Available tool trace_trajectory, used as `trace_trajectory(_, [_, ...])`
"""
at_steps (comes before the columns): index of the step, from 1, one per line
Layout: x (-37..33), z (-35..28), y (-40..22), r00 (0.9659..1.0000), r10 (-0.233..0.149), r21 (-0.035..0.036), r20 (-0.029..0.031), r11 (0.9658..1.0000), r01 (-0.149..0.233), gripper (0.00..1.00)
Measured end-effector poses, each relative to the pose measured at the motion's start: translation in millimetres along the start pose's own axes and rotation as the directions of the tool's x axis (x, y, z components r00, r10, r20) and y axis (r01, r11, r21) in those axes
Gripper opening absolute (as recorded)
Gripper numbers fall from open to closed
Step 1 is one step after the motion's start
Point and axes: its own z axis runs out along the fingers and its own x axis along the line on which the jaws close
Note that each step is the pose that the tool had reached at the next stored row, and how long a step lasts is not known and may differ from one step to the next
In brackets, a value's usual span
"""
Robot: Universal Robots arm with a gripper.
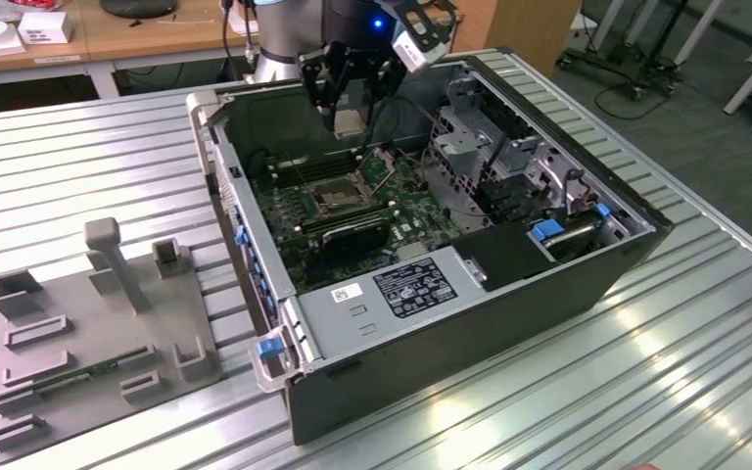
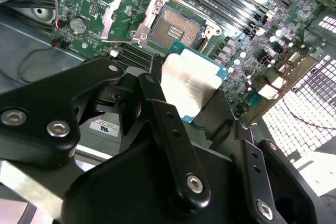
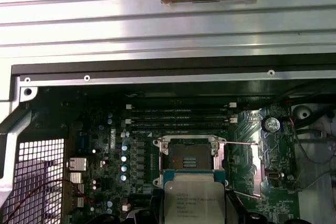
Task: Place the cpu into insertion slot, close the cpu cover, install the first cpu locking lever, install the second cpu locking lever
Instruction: 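Place the cpu into insertion slot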
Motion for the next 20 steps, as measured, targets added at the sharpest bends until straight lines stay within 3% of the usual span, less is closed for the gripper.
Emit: trace_trajectory(20, [-0.1,3.2,-0.3,1.0000,0.000,-0.0003,0.0002,1.0000,0.000,0.54])
